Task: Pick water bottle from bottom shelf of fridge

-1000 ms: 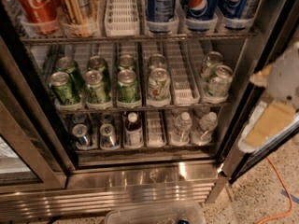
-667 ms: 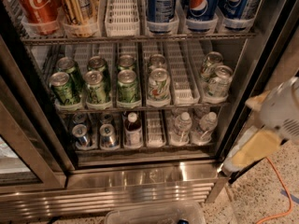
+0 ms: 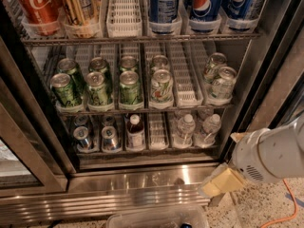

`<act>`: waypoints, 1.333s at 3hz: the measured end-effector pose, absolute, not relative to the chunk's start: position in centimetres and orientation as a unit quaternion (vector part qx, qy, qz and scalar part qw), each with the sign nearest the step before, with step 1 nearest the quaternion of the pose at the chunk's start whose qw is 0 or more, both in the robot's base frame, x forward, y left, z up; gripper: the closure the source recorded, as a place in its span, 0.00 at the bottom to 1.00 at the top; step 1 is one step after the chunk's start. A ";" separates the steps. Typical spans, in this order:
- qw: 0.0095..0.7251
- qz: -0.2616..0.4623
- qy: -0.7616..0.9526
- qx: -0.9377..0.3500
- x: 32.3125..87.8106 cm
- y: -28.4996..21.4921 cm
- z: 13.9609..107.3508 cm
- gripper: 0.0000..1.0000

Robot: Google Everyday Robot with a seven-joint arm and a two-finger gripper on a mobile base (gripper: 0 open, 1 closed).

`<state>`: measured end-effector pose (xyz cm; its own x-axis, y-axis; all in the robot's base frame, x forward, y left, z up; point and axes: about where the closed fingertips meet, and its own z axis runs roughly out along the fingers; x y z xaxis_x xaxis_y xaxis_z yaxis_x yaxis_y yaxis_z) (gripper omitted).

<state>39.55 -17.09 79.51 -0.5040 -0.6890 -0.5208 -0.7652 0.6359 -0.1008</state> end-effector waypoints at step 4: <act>0.334 0.125 0.875 -0.326 37.7 -14.0 70.2 0.00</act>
Offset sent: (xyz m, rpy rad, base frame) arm 0.0091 0.0015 -0.0005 0.0583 -0.0984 -0.0478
